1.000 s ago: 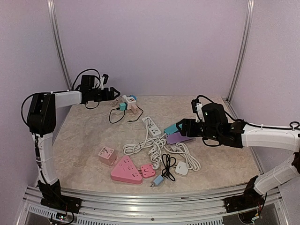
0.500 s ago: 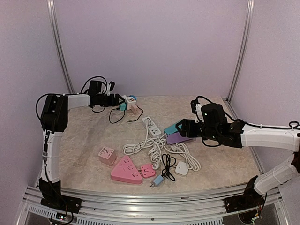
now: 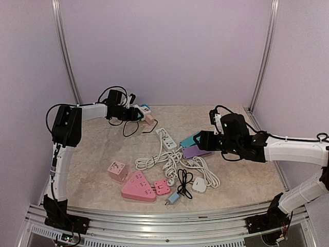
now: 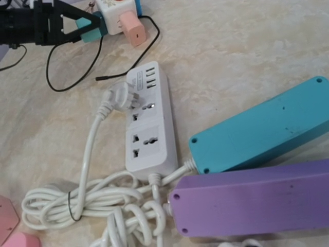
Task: Pull the plug off the socket
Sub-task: Pick up the socket from the center of the board.
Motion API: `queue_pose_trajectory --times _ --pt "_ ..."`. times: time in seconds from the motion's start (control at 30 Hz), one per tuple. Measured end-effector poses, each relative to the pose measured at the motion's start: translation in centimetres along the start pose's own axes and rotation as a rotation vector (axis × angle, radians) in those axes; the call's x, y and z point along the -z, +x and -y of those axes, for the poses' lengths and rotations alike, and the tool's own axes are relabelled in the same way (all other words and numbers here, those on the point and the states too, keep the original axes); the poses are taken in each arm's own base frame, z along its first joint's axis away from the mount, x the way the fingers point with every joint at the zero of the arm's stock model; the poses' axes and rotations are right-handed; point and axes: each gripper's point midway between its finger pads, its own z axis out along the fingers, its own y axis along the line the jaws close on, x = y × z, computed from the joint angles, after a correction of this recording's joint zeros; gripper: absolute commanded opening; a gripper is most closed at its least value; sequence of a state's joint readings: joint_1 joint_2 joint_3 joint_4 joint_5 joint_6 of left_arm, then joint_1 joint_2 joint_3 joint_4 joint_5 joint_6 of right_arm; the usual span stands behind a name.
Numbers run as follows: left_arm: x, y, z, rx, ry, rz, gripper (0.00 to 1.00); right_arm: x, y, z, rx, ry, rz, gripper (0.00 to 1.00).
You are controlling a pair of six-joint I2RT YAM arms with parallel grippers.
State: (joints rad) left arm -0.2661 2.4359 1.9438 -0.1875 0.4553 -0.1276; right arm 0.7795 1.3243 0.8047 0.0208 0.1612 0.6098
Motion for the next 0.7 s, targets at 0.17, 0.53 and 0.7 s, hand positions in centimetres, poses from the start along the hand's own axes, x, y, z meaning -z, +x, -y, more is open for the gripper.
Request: queue_pose_trajectory --times 0.17,0.53,0.7 --pt "-0.25 0.50 -0.21 0.017 -0.041 -0.029 0.54 0.00 0.00 0.01 0.000 0.000 0.000 0.66" --pt "-0.47 0.37 -0.11 -0.039 -0.103 -0.036 0.26 0.01 -0.02 0.01 -0.002 0.001 0.001 0.66" --pt "-0.48 0.11 -0.20 -0.082 -0.133 -0.030 0.14 0.01 -0.05 0.06 -0.005 0.004 0.003 0.66"
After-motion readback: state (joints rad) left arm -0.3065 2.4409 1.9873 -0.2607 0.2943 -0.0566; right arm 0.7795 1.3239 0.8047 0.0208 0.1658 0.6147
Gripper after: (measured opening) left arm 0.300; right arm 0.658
